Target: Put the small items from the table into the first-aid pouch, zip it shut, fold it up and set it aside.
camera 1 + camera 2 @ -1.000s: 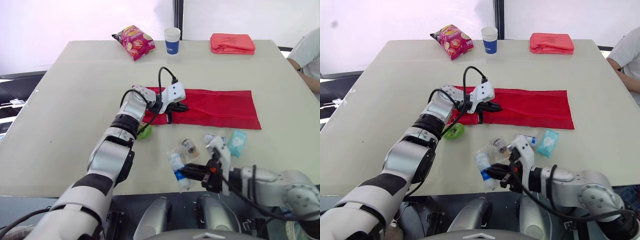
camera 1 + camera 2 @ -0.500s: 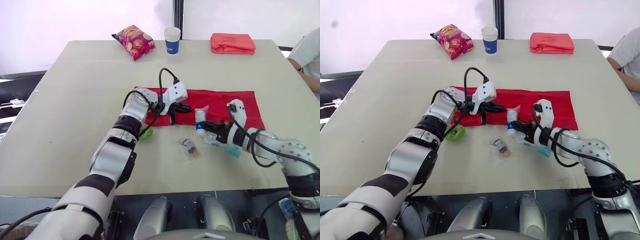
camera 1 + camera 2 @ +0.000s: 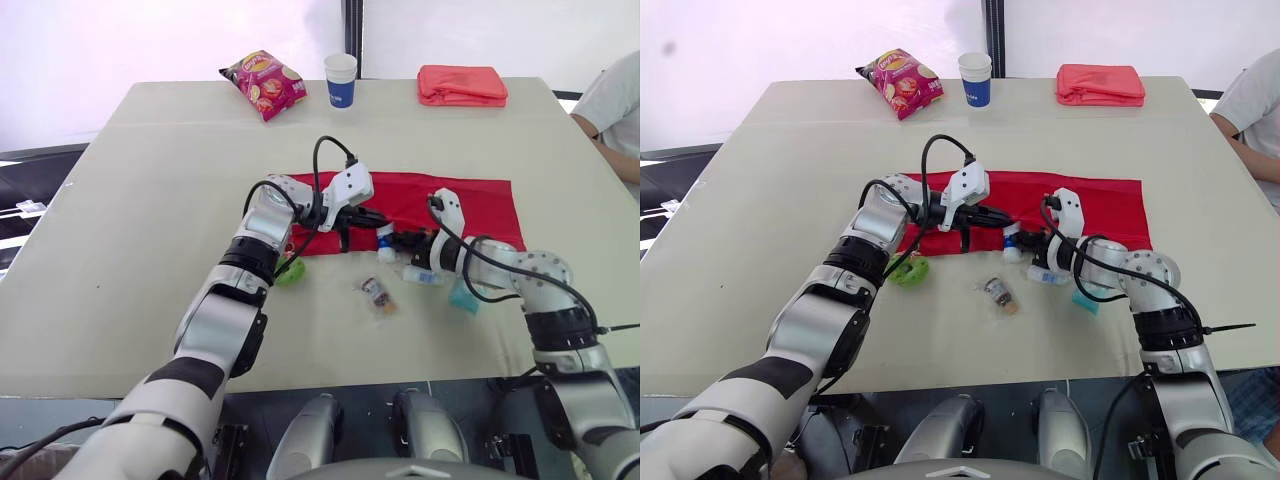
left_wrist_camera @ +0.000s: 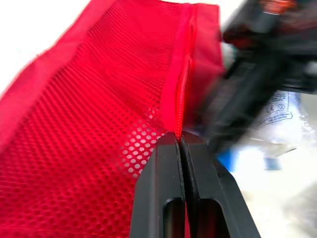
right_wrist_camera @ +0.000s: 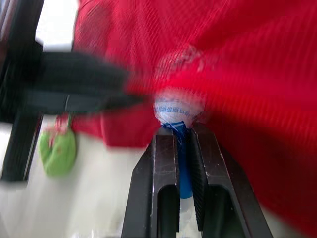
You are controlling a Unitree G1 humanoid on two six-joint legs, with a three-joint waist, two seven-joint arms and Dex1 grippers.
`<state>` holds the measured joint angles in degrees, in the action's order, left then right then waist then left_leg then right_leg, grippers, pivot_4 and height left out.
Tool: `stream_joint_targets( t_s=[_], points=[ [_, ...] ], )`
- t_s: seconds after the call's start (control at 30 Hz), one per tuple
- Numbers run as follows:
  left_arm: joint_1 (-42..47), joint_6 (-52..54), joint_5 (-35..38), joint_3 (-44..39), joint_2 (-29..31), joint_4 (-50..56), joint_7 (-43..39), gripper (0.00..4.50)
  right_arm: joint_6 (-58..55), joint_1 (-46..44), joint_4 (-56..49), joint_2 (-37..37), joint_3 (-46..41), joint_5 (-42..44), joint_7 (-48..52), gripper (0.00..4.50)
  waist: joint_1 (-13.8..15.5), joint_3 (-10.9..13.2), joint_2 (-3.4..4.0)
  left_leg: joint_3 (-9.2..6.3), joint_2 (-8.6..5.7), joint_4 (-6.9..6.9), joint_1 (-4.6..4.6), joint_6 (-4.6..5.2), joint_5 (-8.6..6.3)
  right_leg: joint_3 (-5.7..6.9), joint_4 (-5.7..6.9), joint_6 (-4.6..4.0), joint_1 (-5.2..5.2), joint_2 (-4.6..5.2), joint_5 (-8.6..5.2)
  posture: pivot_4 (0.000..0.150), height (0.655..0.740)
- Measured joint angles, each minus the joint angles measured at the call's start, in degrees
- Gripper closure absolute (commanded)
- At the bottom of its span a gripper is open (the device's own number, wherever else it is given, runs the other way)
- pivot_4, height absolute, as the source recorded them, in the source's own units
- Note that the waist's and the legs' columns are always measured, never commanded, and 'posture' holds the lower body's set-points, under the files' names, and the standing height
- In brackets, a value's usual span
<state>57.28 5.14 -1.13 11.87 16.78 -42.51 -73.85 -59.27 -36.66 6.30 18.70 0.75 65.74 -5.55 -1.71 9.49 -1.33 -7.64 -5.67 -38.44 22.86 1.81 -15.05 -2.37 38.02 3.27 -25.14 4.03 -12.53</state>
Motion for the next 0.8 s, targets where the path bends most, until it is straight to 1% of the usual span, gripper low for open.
stream_joint_targets(
  t_s=[0.13,0.2,0.27,0.33,0.47,0.53,0.57,0.7,0.77,0.8],
  points=[
    [-1.2,2.0,0.6,0.0,0.6,2.9,-0.8,4.5,-0.2,-1.4,2.7,-2.3,-1.2,-3.4,1.7,4.49,-0.6,0.0,0.02,0.0,0.01,0.01,0.0,0.0,0.0,-0.01,0.02,0.0,-0.03,0.0,0.0,0.15,0.74],
    [-1.7,3.1,1.0,0.0,0.8,4.4,-0.9,4.5,-0.2,-3.0,4.7,-3.4,-1.2,-6.5,3.8,4.49,-0.8,0.0,0.04,0.01,0.02,0.04,0.0,-0.01,0.0,-0.04,0.04,0.0,-0.06,-0.01,0.0,0.15,0.74],
    [-1.8,3.7,1.3,0.0,0.9,4.9,-0.9,4.5,0.0,-3.6,5.7,-3.5,-1.1,-8.2,5.4,4.49,-0.9,0.0,0.05,0.03,0.02,0.04,0.0,-0.01,0.0,-0.04,0.05,0.0,-0.08,-0.02,0.0,0.15,0.74],
    [-1.8,4.7,1.4,-0.1,1.0,5.2,-0.9,4.5,0.9,-4.0,5.7,-3.2,0.2,-11.7,8.6,3.66,-0.9,0.0,0.07,0.03,0.02,0.04,0.0,-0.01,0.0,-0.05,0.05,0.0,-0.08,-0.03,0.0,0.15,0.74],
    [-1.8,5.1,1.4,-0.1,1.2,5.0,-0.8,4.5,1.0,-1.7,2.0,-1.4,0.7,-15.4,12.5,2.33,-0.8,0.0,0.08,0.02,0.01,0.04,0.04,-0.01,0.0,-0.04,0.03,0.0,-0.1,-0.01,0.0,0.15,0.74],
    [-1.8,4.7,1.3,0.0,1.3,4.5,-0.7,4.5,0.5,0.0,-0.7,-0.5,0.8,-16.0,13.3,2.33,-0.7,0.0,0.08,0.02,-0.01,0.03,0.06,-0.01,0.0,-0.04,0.03,0.0,-0.11,0.0,0.0,0.15,0.74],
    [-1.8,3.7,1.0,0.3,1.4,2.5,-0.1,4.5,-1.8,2.2,-7.5,3.0,1.6,-16.2,15.4,2.33,-0.7,0.0,0.11,0.03,-0.03,0.02,0.12,-0.01,0.0,-0.06,0.05,0.0,-0.18,0.02,0.0,0.15,0.74],
    [-1.5,2.1,0.5,0.7,1.2,-0.3,0.6,4.5,-5.3,5.1,-20.3,9.8,1.6,-15.6,18.2,2.33,-0.6,0.0,0.12,0.01,-0.01,0.03,0.17,-0.01,0.0,-0.04,0.04,0.0,-0.23,0.02,0.0,0.15,0.74],
    [-1.4,1.3,0.4,0.7,1.4,-1.4,1.0,4.5,-6.8,6.0,-25.9,12.5,1.0,-15.8,18.8,2.33,-0.8,0.0,0.11,0.05,0.01,0.03,0.15,0.0,0.0,-0.08,0.04,0.0,-0.22,0.0,0.0,0.15,0.74],
    [-1.3,1.0,0.3,0.7,1.3,-1.6,1.1,4.5,-7.4,6.3,-27.3,12.7,0.9,-15.8,18.8,2.33,-0.8,0.0,0.11,0.06,0.02,0.04,0.13,-0.01,0.0,-0.08,0.07,0.0,-0.21,0.0,0.0,0.15,0.74]
  ],
)
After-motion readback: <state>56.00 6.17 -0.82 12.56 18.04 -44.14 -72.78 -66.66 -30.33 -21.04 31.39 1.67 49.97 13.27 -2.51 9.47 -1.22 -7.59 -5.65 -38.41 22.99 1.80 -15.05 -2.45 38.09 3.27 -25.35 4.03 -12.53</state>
